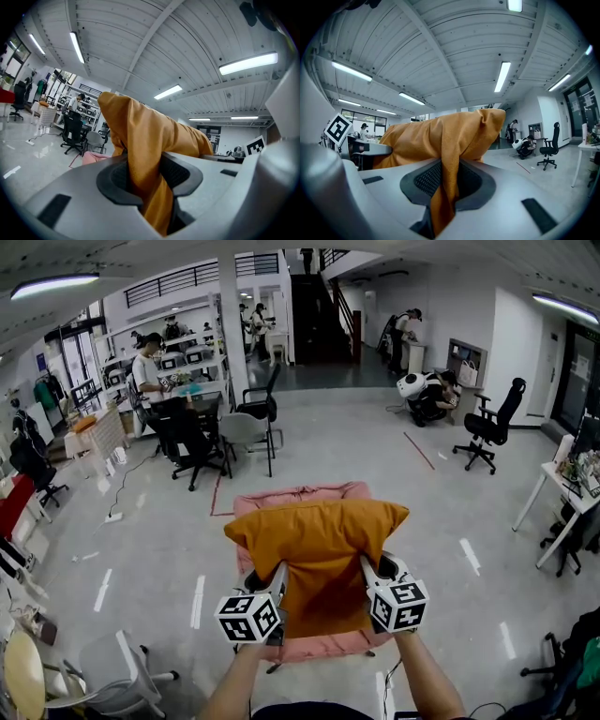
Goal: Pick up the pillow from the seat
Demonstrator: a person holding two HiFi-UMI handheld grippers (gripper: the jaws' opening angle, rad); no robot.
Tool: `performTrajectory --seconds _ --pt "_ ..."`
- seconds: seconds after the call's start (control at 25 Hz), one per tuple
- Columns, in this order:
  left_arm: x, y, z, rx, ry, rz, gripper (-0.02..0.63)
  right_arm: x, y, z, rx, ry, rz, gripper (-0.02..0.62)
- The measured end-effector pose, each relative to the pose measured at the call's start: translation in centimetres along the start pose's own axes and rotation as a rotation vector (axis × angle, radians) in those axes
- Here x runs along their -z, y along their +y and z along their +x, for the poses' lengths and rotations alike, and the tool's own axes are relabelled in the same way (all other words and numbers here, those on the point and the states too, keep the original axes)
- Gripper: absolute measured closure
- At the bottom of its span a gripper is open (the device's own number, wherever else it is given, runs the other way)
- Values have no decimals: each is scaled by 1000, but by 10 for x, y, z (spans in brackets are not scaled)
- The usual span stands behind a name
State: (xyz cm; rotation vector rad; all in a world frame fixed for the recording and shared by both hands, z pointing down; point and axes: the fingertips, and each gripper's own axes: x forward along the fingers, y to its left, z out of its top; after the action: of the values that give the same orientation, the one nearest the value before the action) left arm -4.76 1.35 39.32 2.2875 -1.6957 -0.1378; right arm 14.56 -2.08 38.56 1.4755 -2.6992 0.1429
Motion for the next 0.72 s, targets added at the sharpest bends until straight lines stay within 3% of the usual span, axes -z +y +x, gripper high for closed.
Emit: performTrajectory --seconds 0.72 --pt "-4 6 8 4 7 10 457 2 -1 8 13 -7 17 515"
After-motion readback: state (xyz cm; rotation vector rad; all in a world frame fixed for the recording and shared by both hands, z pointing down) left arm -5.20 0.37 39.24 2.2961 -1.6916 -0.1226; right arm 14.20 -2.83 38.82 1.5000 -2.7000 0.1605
